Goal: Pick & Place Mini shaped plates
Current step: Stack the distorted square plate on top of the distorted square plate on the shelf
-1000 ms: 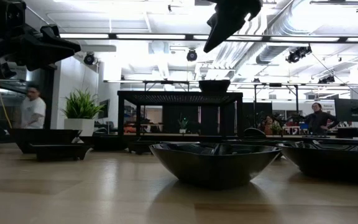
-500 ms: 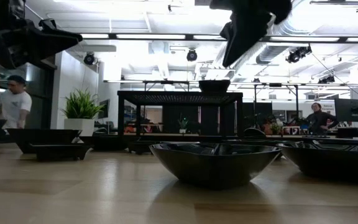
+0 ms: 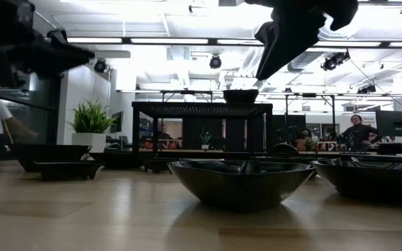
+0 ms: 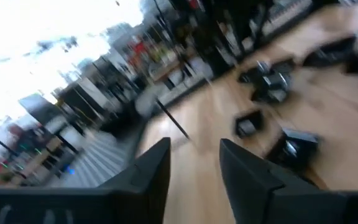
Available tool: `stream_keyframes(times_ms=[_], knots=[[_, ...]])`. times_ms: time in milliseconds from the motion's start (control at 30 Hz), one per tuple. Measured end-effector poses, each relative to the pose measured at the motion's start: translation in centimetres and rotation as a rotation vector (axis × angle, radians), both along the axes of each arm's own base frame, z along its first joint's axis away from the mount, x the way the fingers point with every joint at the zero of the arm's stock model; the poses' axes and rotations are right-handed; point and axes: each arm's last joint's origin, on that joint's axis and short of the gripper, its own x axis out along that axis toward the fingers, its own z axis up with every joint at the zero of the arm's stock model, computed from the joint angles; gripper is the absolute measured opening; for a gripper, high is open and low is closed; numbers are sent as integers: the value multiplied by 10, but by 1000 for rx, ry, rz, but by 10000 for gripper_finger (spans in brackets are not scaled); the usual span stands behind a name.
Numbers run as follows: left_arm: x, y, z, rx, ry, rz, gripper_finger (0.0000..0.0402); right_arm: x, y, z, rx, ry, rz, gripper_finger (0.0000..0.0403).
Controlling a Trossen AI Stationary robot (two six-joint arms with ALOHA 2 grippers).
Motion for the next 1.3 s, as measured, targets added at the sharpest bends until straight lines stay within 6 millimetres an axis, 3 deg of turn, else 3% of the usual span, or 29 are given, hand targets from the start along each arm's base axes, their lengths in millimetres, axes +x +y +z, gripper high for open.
stream_keyframes(times_ms=[200,333,533,633,767,1033,1300], knots=[[6,-1,-3,-97,182,-16,217,-8,3,0,-33,32,-52,83],[11,-3,15,-227,234,-13,256,-14,4,3,-61,33,-93,83],[15,-3,35,-507,466,97,249,-22,6,4,-69,54,-141,83],[18,-5,41,-556,616,112,234,-23,5,4,-75,59,-155,83],[27,-9,43,-567,792,45,216,-23,6,4,-74,61,-156,83],[44,-23,34,-448,1019,-291,204,-24,7,4,-75,69,-144,83],[55,-39,22,-184,1069,-411,204,-24,7,4,-85,76,-126,83]])
